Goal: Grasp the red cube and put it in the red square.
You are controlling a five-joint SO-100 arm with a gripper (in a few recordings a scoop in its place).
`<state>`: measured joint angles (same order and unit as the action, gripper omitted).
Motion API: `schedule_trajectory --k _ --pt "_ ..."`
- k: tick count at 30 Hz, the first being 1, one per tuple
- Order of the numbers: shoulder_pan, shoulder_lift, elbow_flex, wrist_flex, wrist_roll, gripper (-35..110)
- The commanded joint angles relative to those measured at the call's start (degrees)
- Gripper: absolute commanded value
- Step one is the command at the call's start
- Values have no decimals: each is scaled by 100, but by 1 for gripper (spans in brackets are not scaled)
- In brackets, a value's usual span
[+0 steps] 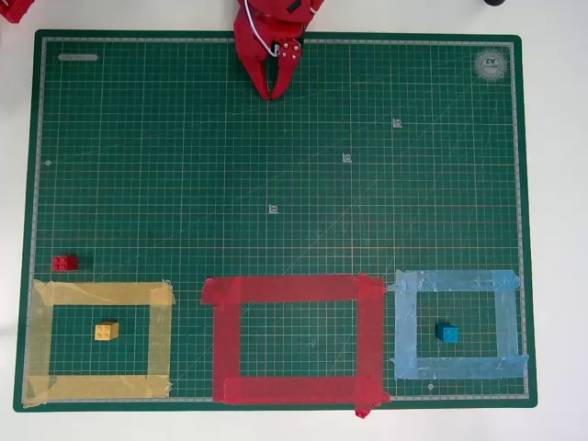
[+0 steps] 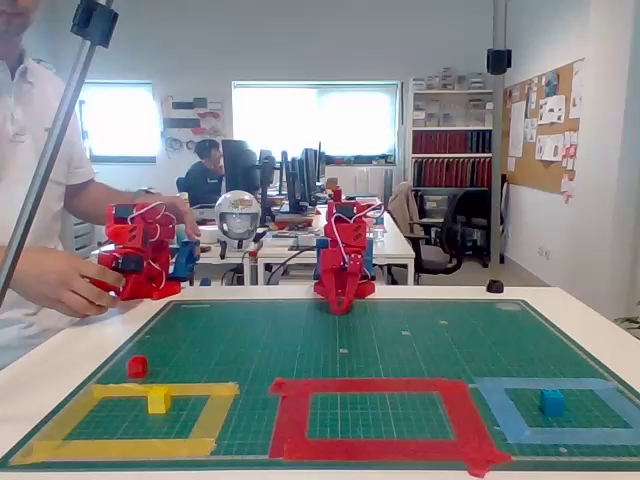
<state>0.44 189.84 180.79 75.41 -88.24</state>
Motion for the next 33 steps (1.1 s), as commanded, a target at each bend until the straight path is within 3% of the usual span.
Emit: schedule_trajectory --k 1,16,20,24,33 --pt "141 211 26 105 -88 0" --pt "70 211 26 88 -114 -1" --pt "123 -202 -422 -466 -105 -1" --pt "132 -1635 -2092 -659 -97 -1" --pt "501 -7075 -7620 -545 114 -1"
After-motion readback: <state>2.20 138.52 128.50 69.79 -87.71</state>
